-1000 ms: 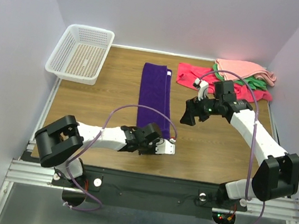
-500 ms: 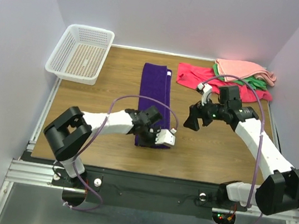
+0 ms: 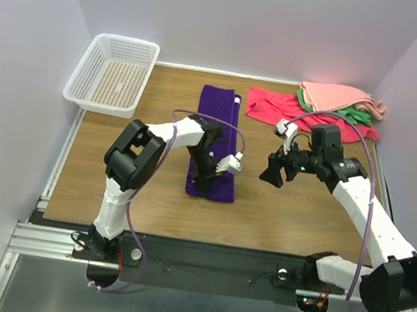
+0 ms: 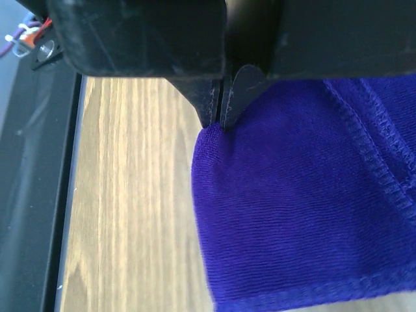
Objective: Roll the towels
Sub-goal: Roll the towel
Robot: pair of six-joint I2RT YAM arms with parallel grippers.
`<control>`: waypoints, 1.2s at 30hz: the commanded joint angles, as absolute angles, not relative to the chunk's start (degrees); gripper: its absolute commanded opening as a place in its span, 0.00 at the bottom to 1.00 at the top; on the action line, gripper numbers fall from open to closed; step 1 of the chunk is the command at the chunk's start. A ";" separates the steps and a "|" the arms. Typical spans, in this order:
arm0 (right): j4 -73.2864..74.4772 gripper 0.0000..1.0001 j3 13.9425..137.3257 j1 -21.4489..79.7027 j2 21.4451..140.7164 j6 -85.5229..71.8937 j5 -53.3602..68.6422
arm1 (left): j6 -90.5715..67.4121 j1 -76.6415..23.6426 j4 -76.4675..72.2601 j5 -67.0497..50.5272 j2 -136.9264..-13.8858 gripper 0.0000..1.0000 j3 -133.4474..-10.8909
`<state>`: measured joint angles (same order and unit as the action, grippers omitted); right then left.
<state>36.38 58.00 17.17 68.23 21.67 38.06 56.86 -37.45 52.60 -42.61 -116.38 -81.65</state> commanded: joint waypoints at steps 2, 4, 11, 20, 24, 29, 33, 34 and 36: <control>34.10 0.73 57.39 18.71 65.48 27.15 40.17 | 61.95 -34.46 62.48 -47.54 -121.72 0.00 -85.86; 34.01 0.73 57.04 22.48 65.39 27.68 36.84 | 62.75 -33.93 63.80 -48.25 -125.15 0.00 -87.44; 31.65 0.77 55.11 34.70 69.86 30.85 25.59 | 62.40 -31.91 63.98 -47.64 -130.43 0.00 -89.21; 23.84 0.81 57.22 49.74 80.32 25.23 14.60 | 60.47 -30.68 63.98 -47.81 -133.77 0.00 -90.79; 19.96 0.80 57.30 55.10 85.60 22.69 4.42 | 60.38 -30.32 63.98 -47.55 -133.86 0.00 -90.35; 14.60 0.80 56.43 56.95 87.19 22.15 -1.84 | 60.91 -29.88 63.98 -46.85 -133.59 0.00 -88.77; 12.57 0.80 54.93 57.92 87.89 22.41 -1.06 | 61.00 -29.88 63.98 -46.67 -133.94 0.00 -88.77; 11.87 0.80 54.24 58.27 88.24 22.59 -1.14 | 61.00 -29.80 63.98 -46.58 -133.95 0.00 -88.77; 11.25 0.80 53.70 58.71 88.50 22.76 -0.88 | 61.08 -29.79 63.98 -46.58 -134.21 0.00 -88.94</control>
<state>16.56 55.18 57.23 87.77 22.96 0.91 58.61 -29.98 66.15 -56.99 -130.78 -91.05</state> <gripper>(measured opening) 0.804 0.037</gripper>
